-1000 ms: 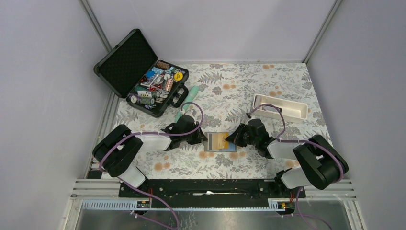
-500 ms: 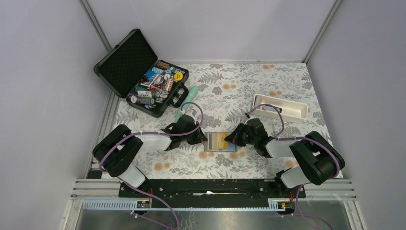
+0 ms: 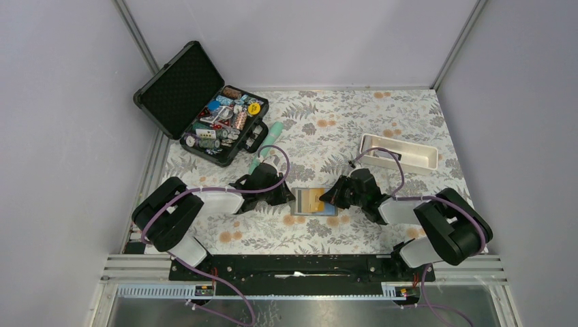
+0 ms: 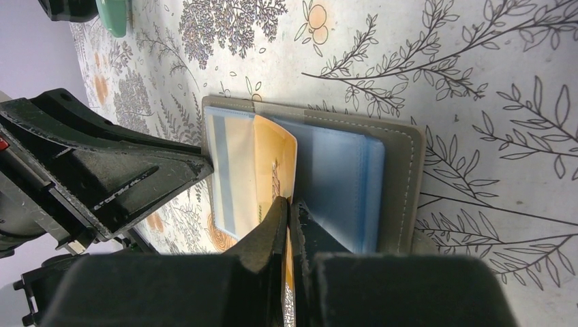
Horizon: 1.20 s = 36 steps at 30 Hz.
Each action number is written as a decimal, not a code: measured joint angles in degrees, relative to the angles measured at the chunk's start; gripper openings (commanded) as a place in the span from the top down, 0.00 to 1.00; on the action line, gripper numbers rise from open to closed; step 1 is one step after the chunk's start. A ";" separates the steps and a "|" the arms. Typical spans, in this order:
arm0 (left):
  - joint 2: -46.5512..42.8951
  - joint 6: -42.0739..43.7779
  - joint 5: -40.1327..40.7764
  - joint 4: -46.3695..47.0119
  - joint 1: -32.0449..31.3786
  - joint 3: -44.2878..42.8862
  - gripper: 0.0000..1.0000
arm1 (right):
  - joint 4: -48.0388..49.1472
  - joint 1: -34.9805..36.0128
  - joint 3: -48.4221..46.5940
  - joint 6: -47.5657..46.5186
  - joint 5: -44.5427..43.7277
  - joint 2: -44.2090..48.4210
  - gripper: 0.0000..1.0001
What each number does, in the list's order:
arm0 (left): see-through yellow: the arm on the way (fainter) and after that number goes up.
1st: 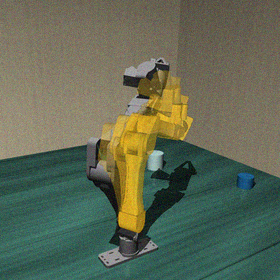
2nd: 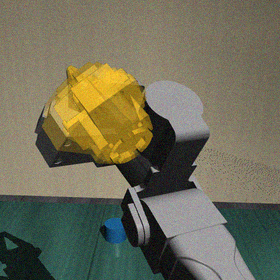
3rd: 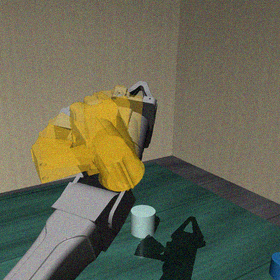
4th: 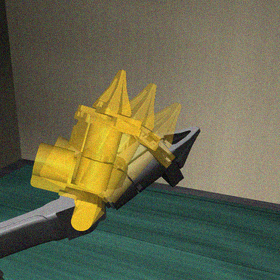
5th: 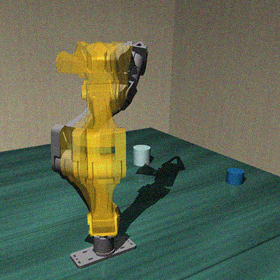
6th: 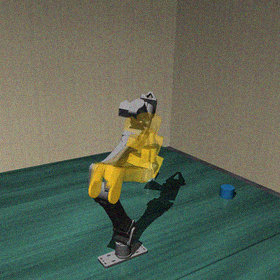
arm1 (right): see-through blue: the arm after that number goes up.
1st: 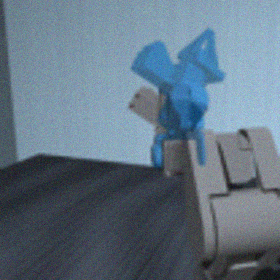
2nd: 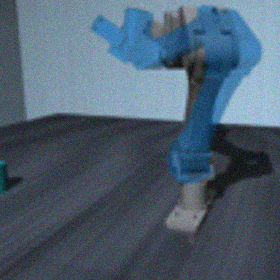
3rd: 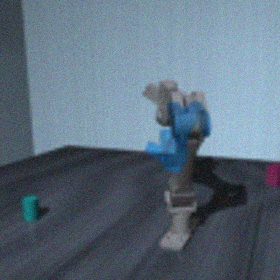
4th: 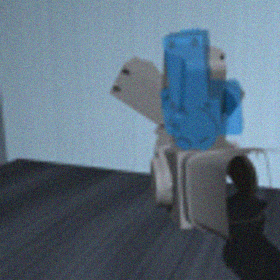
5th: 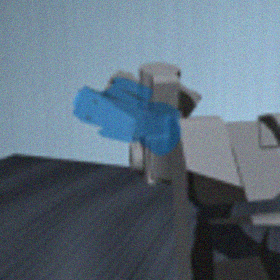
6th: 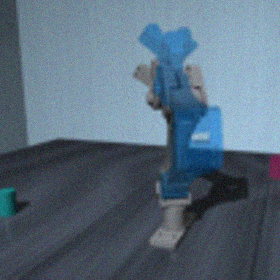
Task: Put the credit cards into the card holder
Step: Insert the credit card into the card holder.
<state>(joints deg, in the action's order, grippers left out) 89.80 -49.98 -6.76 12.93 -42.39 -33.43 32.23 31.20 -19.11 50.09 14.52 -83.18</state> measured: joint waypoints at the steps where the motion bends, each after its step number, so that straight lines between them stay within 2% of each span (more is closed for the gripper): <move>1: 0.00 0.00 0.00 0.00 0.00 0.00 0.83 | -0.26 0.02 0.00 0.00 0.00 0.20 1.00; 26: -0.02 0.22 -0.04 0.02 0.00 0.00 0.84 | -1.03 0.83 -0.72 -0.13 0.76 -0.59 1.00; 36: -0.04 0.28 -0.13 0.07 0.00 0.00 0.80 | 0.35 1.81 -1.40 -0.09 0.92 -2.19 1.00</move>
<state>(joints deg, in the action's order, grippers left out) 89.76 -49.69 -6.90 12.99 -42.39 -33.43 32.58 33.01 -20.51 50.00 15.44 -85.36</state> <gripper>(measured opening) 0.188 0.040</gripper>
